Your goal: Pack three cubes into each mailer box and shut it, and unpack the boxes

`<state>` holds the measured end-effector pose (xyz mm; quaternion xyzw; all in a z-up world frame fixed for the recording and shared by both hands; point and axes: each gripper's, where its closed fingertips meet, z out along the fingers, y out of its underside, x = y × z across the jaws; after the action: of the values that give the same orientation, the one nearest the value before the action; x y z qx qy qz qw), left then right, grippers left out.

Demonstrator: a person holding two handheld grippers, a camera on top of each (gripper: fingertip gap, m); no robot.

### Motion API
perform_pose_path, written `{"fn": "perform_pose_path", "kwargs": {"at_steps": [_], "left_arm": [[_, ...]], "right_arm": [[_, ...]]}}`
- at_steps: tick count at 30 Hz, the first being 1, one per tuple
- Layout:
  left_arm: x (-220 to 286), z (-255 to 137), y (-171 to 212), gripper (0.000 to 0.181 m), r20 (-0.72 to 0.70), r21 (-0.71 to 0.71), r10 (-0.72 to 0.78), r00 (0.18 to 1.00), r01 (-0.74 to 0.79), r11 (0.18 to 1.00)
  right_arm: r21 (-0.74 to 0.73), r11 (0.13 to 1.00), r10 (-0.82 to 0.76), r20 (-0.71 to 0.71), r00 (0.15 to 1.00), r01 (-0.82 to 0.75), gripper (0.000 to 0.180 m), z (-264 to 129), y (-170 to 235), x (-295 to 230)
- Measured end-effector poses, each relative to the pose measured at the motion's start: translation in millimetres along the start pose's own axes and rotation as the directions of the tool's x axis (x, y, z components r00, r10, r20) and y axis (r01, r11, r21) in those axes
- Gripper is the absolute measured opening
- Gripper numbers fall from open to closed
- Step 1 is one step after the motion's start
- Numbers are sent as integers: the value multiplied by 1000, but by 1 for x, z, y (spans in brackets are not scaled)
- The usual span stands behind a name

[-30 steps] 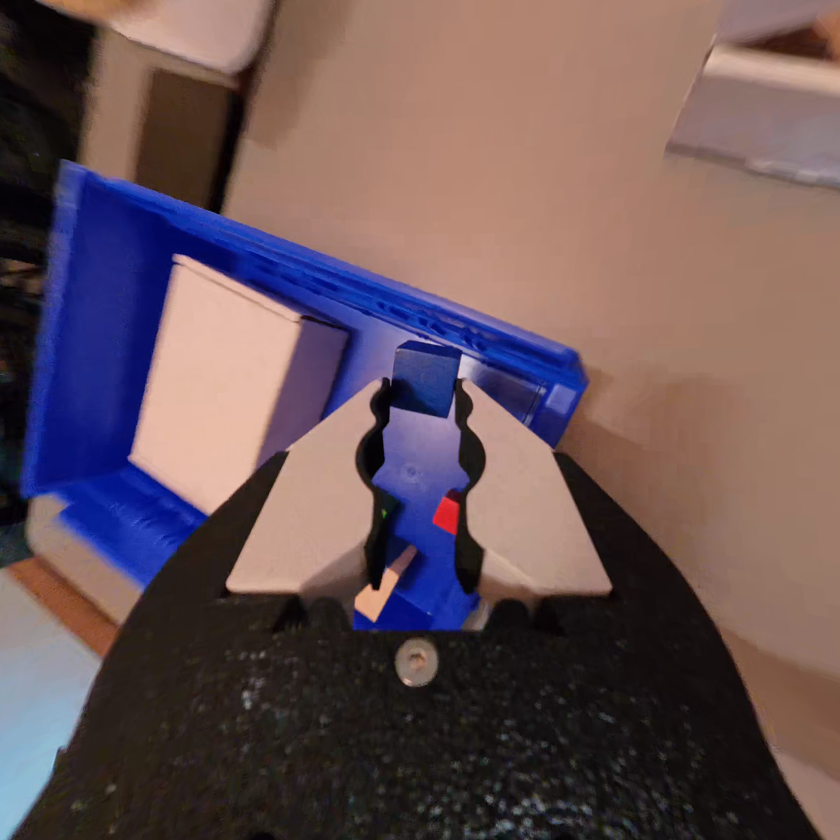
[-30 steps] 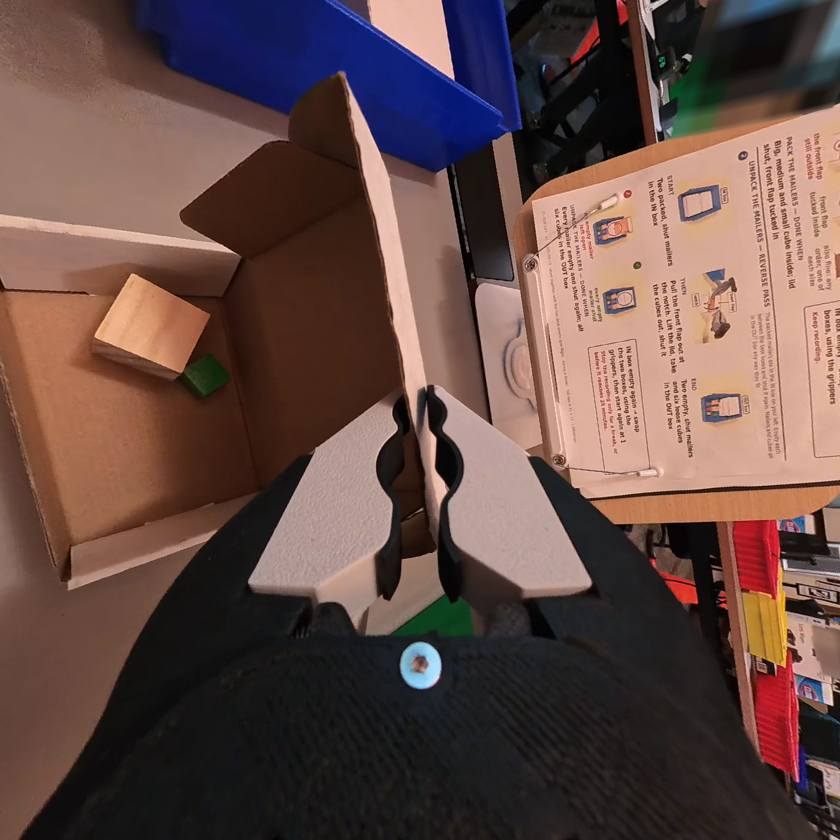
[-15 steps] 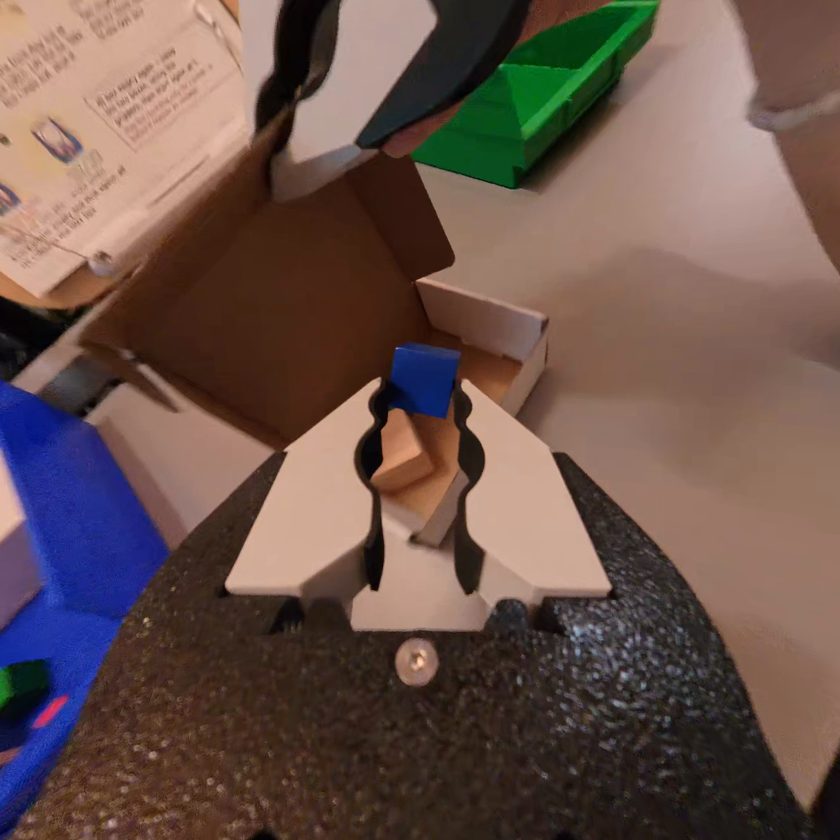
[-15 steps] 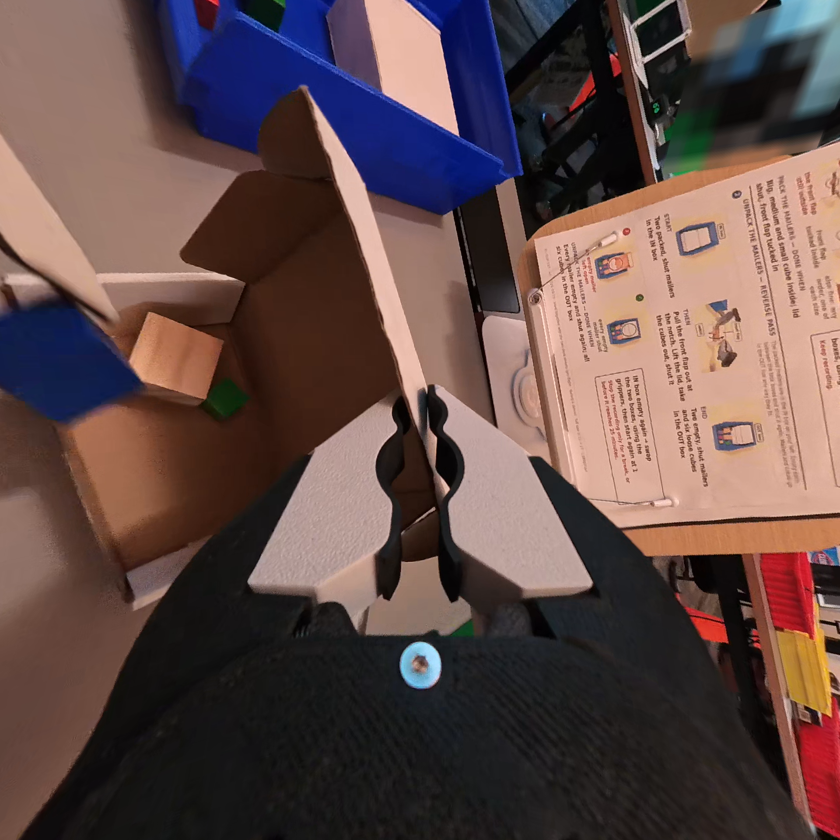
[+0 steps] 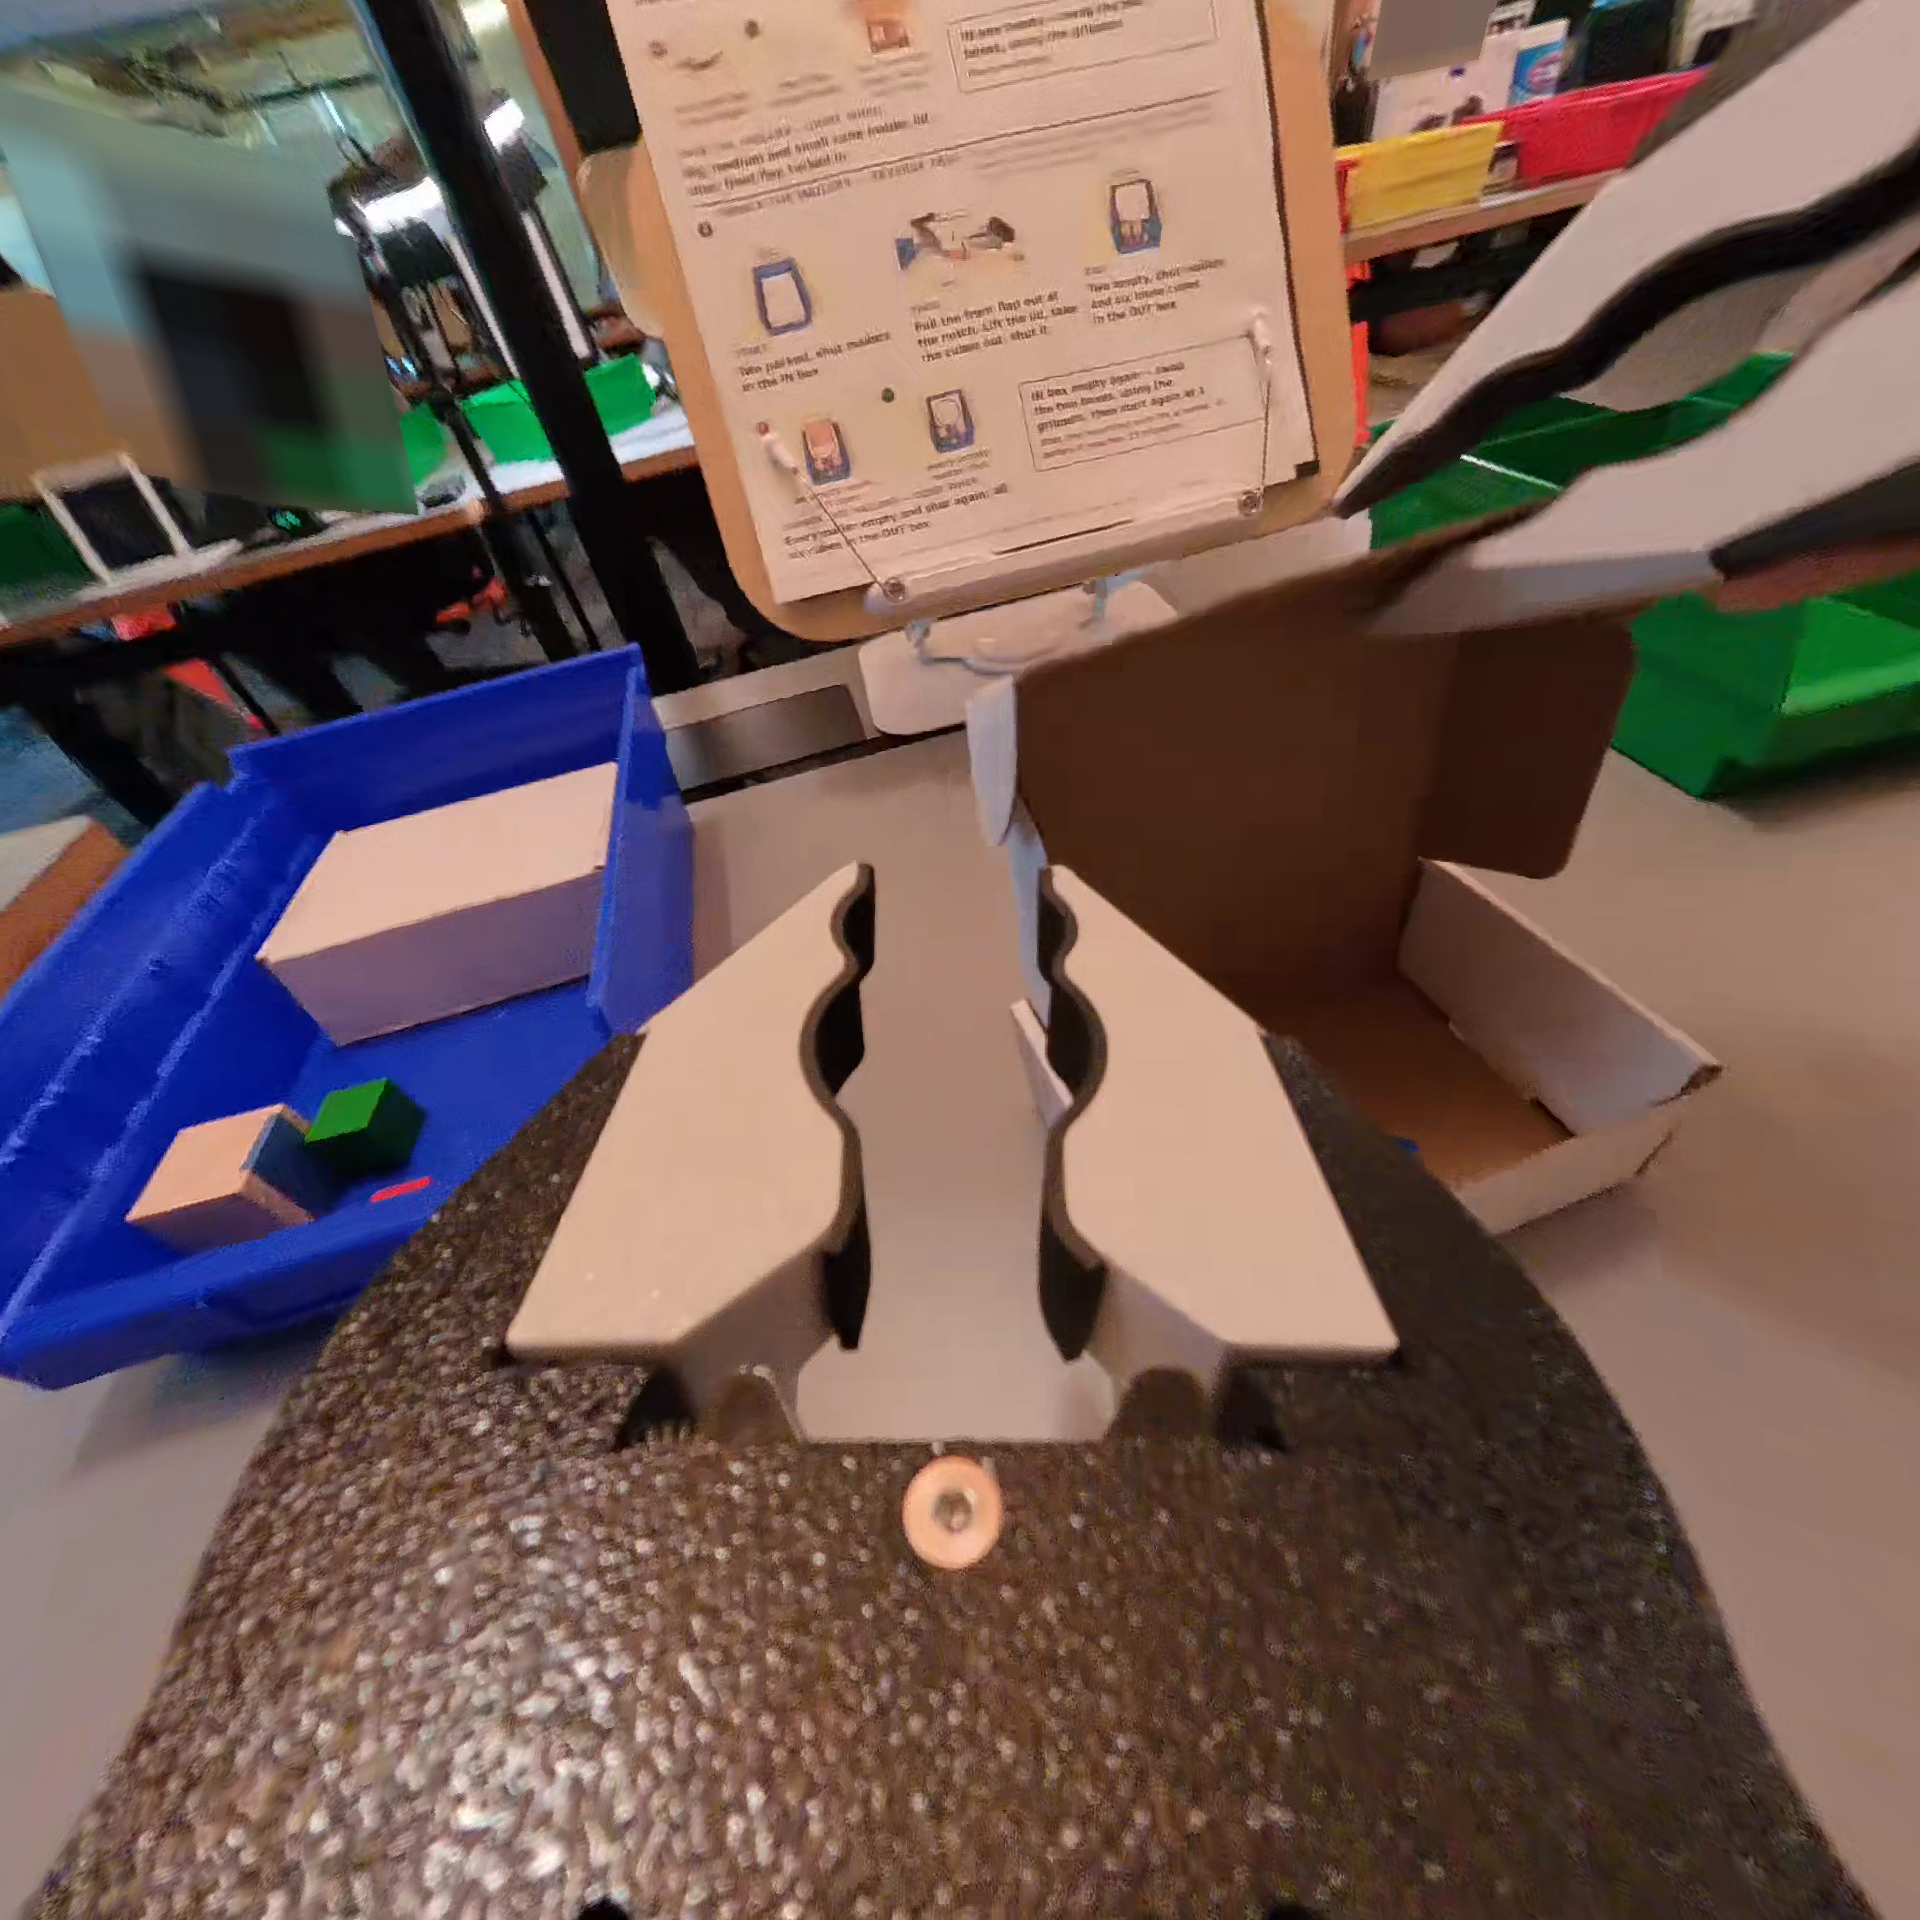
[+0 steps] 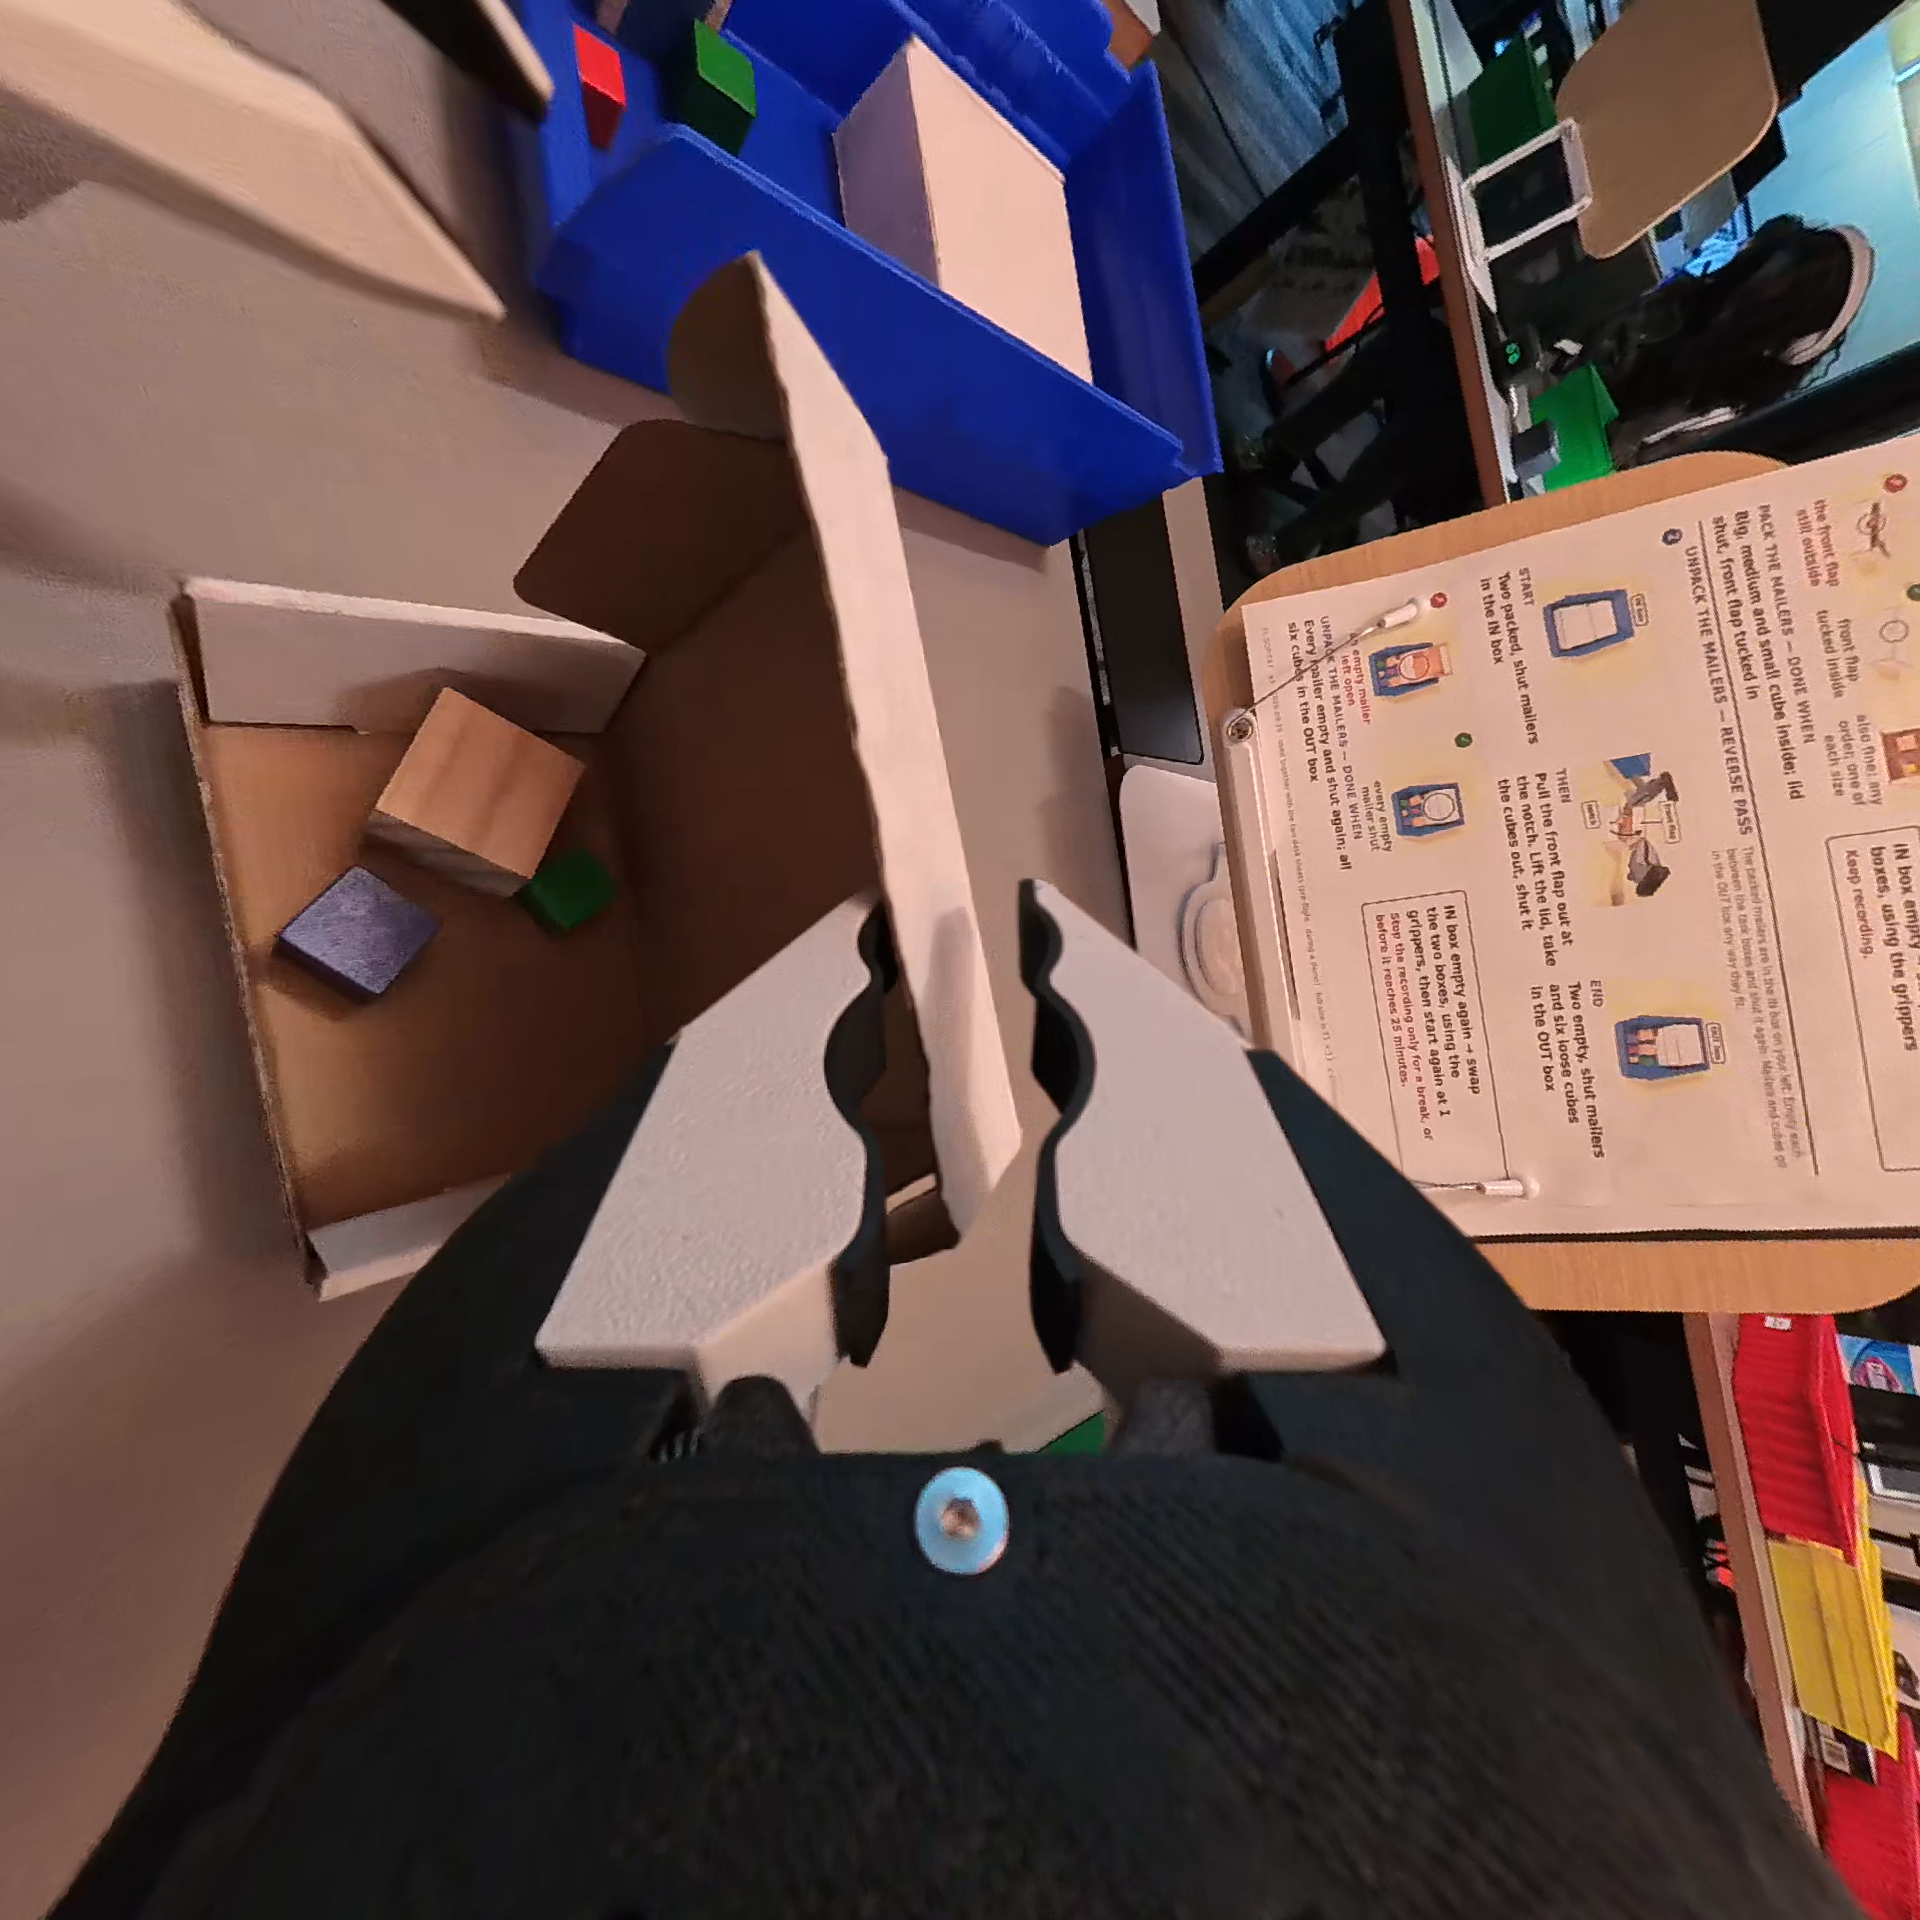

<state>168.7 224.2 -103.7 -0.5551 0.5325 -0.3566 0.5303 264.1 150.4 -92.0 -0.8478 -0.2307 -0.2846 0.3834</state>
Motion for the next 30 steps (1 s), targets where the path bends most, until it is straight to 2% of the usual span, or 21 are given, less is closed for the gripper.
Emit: {"fn": "perform_pose_path", "kwargs": {"at_steps": [1, 5, 8, 12, 14, 16, 18, 21, 23, 25, 27, 30], "left_arm": [[-2, 2, -1, 26, -11, -15, -13, 1000, 13, 1000], [6, 14, 1, 20, -37, -80, 62, 997, -65, 995], [15, 16, 11, 20, -51, -117, 74, 996, -80, 990], [15, 18, 18, 15, -38, -116, 60, 997, -64, 991], [18, 19, 27, 15, -57, -164, 38, 998, -47, 985], [20, 15, 32, 16, -50, -190, 15, 999, -24, 981], [23, 12, 36, 16, -47, -180, -6, 999, -3, 984], [22, 14, 39, 15, -22, -164, 17, 1000, -21, 986], [21, 18, 36, 12, -10, -149, 28, 1000, -29, 988], [22, 24, 32, 1, 0, -135, 29, 1000, -29, 990], [21, 28, 27, 1, 26, -118, 39, 999, -36, 992], [25, 32, 26, 0, 36, -113, 28, 999, -24, 993]], "right_arm": [[8, 1000, 0, 1, 1000, 0, 27, -1, -1, -2], [23, 998, 62, -27, 998, -62, 61, -17, -4, -5], [61, 963, 270, -157, 950, -264, 71, -47, 7, -3], [179, 803, 595, -183, 783, -569, 53, -64, 39, -36], [192, 706, 706, -113, 700, -681, 29, -51, 51, -54], [154, 659, 748, -40, 662, -736, 28, -35, 58, -72], [187, 640, 759, -4, 651, -745, 22, -29, 52, -78], [230, 659, 748, -106, 655, -716, 10, -27, 55, -69], [253, 680, 732, -184, 656, -688, 10, -27, 56, -60], [302, 688, 725, -235, 648, -660, 8, -31, 52, -50], [357, 676, 735, -268, 623, -644, 6, -34, 48, -41], [364, 681, 732, -311, 606, -636, 4, -30, 52, -36]]}}
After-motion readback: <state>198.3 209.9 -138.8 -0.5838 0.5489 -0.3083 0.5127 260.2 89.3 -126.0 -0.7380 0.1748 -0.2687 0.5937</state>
